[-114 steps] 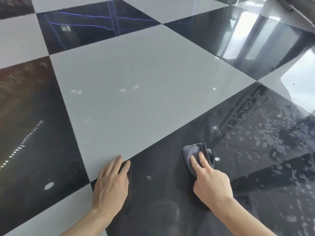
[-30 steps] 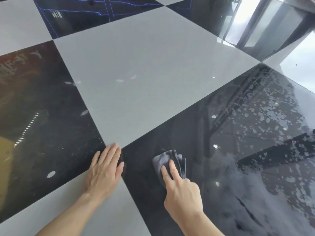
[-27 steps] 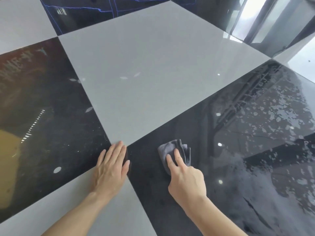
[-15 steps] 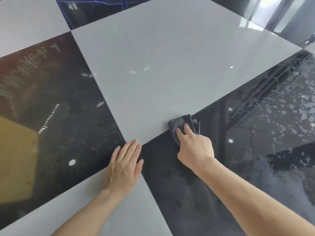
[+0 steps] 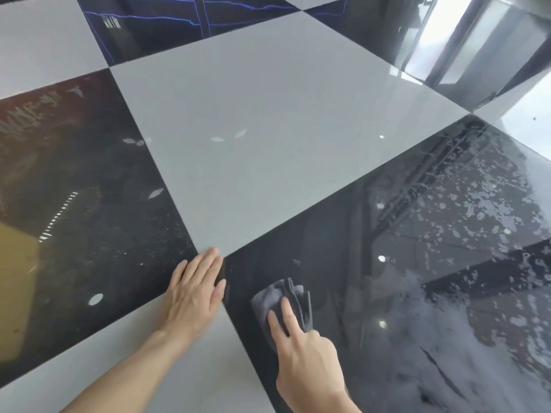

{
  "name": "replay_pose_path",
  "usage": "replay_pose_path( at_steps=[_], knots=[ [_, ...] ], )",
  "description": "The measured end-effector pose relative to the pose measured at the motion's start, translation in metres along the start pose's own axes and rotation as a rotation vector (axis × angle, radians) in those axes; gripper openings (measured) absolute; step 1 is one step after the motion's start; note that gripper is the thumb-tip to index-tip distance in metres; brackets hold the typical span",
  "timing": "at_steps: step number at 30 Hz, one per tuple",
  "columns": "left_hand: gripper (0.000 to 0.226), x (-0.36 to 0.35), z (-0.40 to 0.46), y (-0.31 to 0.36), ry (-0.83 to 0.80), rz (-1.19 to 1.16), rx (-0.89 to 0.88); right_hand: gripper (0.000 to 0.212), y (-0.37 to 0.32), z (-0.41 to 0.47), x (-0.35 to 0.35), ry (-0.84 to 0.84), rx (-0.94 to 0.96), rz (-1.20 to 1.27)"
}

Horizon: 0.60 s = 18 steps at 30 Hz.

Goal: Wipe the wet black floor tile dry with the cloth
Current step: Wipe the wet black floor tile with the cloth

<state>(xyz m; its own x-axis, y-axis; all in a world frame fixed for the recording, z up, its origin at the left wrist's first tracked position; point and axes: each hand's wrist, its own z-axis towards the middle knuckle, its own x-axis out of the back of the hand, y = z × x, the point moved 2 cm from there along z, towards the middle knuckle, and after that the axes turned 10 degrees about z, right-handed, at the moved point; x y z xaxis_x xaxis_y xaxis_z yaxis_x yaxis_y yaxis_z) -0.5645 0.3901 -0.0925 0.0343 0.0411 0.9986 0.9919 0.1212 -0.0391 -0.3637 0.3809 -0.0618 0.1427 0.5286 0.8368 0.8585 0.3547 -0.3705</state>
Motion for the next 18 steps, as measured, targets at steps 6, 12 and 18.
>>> replay_pose_path(
  at_steps=[6,12,18],
  knots=[
    [0.067,-0.005,-0.001,0.003,0.039,-0.054,0.039,0.084,-0.005,-0.002,0.006,-0.044,-0.013,0.063],
    [0.047,-0.007,0.0,-0.002,0.104,-0.071,0.025,0.073,-0.012,0.046,0.01,-0.031,-0.01,0.001],
    [0.045,-0.005,-0.003,-0.014,0.096,-0.028,-0.035,0.071,-0.026,0.089,0.02,0.024,0.013,-0.068]
  ],
)
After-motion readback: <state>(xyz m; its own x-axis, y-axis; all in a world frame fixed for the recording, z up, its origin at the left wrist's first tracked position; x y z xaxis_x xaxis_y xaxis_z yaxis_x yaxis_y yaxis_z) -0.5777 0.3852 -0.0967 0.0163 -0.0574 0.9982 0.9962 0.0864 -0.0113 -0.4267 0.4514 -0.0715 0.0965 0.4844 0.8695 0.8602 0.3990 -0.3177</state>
